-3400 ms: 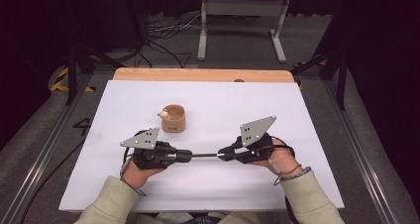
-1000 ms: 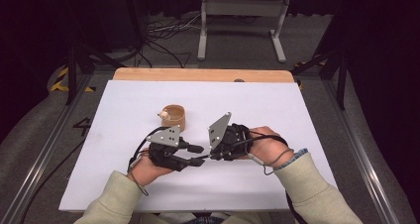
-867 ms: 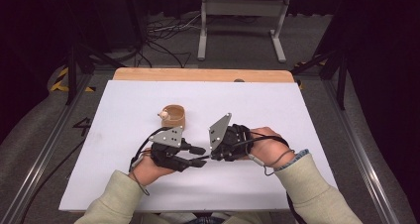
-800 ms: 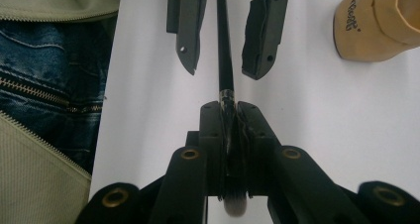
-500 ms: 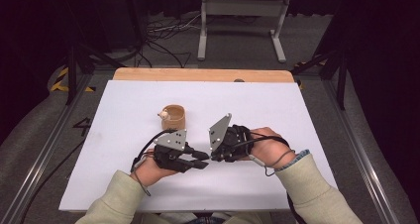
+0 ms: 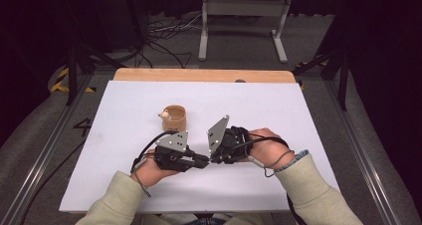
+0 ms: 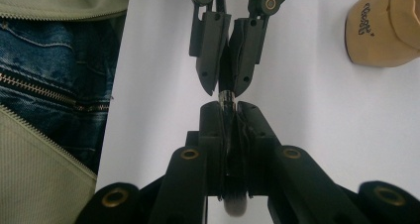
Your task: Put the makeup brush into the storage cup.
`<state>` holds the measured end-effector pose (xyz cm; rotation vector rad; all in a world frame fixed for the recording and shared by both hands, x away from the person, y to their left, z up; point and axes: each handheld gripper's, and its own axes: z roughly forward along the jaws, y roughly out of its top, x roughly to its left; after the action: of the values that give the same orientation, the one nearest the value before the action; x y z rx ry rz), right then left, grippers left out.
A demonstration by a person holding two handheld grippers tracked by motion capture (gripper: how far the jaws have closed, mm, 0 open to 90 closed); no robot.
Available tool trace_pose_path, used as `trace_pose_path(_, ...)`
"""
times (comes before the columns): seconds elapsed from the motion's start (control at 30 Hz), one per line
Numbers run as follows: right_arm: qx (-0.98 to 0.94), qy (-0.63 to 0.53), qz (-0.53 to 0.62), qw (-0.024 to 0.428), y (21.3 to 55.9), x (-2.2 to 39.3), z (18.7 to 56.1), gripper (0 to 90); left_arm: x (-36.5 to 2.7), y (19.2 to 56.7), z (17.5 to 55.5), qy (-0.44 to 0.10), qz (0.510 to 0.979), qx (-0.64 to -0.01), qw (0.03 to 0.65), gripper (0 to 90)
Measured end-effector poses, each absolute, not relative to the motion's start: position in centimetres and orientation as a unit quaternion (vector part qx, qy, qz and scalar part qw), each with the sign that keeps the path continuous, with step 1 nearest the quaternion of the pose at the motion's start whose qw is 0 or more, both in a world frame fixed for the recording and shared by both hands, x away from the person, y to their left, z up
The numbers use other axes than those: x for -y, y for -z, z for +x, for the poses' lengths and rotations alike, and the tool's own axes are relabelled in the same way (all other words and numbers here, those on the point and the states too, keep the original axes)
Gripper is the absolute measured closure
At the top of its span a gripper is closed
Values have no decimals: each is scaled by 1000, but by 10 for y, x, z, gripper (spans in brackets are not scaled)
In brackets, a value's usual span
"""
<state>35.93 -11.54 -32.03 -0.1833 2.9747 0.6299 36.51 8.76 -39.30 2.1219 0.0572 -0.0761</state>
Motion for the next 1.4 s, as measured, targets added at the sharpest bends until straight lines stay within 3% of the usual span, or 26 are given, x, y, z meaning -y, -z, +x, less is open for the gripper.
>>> trace_pose_path(1.03,-971,-227,-63,33,321,116,361,810,-83,394,360,7,888,-15,459,838)
trace_pose_path(1.27,-964,-258,-50,37,318,122,362,636,-88,395,364,8,882,-25,471,838)
trace_pose_path(1.4,-954,-294,-23,48,312,133,367,600,-94,394,366,2,875,-35,483,838)
